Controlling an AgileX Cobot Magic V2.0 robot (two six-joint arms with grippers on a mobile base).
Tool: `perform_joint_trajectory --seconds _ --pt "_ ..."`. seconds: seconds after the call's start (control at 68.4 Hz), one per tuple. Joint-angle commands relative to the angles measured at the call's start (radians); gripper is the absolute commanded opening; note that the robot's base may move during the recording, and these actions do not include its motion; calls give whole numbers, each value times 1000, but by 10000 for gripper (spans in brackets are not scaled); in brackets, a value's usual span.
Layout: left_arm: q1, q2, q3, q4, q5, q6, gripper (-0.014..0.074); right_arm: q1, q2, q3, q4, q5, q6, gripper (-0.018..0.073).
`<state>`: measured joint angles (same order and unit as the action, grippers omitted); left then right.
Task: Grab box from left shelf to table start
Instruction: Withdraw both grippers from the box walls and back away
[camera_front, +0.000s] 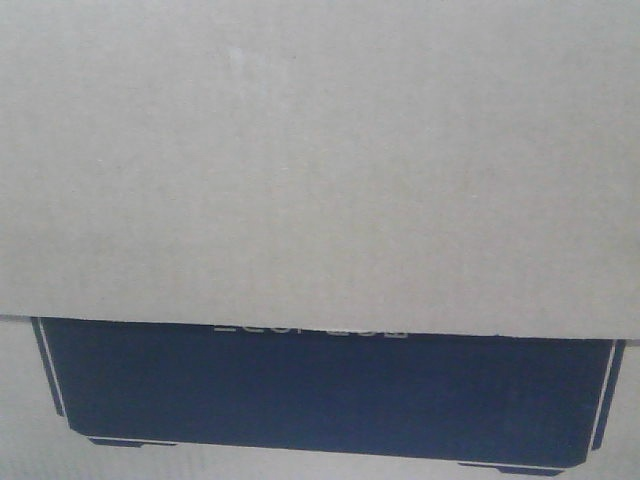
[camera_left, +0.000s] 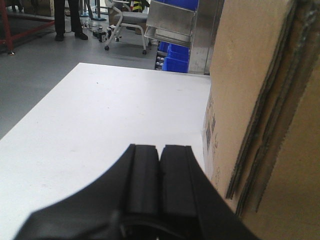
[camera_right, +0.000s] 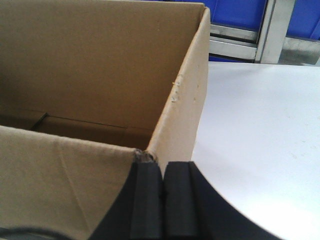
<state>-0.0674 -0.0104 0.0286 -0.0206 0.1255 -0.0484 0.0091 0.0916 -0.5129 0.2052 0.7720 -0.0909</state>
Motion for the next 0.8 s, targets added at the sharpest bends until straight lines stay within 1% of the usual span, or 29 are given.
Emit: perform_joint_trajectory --seconds 0.0,0.731,0.79 --pt "0 -16 -3 -1 -95 -1 -99 -4 13 -23 -1 -80 -8 56" --pt "0 -16 -3 -1 -91 -1 -99 -4 13 -18 -1 -84 -8 56" --pt "0 -16 -3 -1 -91 -1 -99 -6 12 -12 -31 -101 -8 56"
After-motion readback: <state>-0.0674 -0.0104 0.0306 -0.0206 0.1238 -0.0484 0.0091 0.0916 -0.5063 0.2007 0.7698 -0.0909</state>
